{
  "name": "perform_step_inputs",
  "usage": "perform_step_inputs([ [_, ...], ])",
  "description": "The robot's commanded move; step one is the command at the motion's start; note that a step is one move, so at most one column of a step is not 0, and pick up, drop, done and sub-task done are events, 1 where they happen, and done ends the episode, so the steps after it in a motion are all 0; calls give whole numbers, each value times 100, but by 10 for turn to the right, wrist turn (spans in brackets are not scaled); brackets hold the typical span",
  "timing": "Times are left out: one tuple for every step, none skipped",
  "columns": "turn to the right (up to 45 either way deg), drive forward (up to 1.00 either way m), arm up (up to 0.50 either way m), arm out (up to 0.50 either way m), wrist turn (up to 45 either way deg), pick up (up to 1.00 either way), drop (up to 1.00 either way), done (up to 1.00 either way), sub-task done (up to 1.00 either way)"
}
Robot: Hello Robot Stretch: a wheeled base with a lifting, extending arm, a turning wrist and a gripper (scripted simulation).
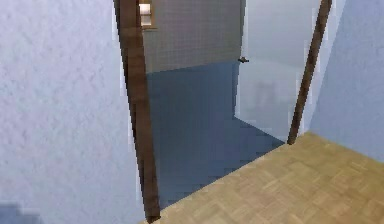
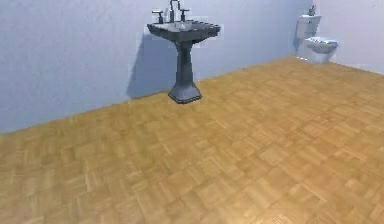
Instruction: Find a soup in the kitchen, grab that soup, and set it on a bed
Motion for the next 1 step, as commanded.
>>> perform_step_inputs([
  [240,0,0,0,0,0,0,0,0],
])
